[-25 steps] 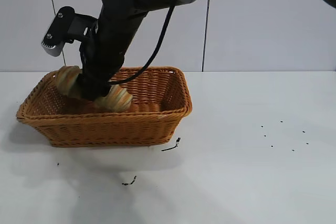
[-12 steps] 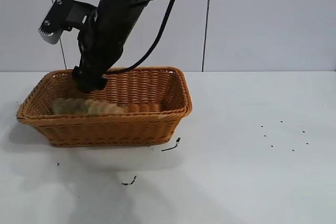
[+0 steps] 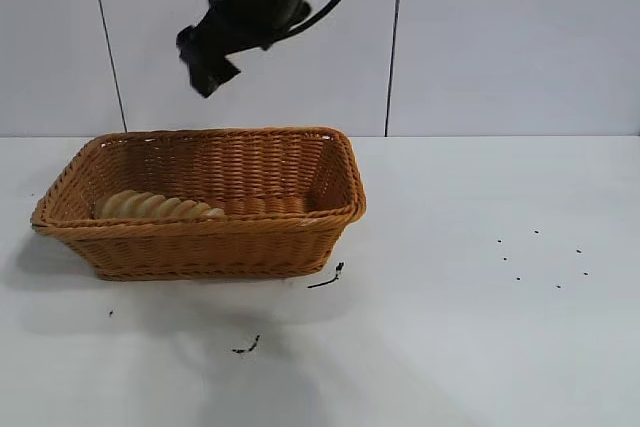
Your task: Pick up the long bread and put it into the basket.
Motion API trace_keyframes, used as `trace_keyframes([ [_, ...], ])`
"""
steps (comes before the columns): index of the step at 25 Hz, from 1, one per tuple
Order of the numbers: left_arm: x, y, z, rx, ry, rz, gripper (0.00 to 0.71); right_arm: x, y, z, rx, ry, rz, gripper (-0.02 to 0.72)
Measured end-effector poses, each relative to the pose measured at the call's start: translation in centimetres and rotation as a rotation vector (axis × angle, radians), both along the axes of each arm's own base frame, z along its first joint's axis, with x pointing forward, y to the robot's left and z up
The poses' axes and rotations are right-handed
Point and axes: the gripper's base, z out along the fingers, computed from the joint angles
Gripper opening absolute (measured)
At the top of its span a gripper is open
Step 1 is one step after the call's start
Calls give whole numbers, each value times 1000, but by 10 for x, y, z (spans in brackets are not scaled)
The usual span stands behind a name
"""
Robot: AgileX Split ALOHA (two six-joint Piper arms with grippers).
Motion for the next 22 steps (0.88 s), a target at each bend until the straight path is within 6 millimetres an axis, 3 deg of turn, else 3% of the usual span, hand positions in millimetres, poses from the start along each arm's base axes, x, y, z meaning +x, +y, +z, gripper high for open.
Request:
trace_keyframes([
  [6,0,0,0,0,0,0,696,14,-97,5,-20,72,-214,609],
  [11,0,0,0,0,0,0,696,13,-153,3,-27,136,-338,609],
  [14,0,0,0,0,0,0,696,9,-164,6,0,171,-357,609],
  [22,0,0,0,0,0,0,696,-1,-158,32,79,141,-310,609],
])
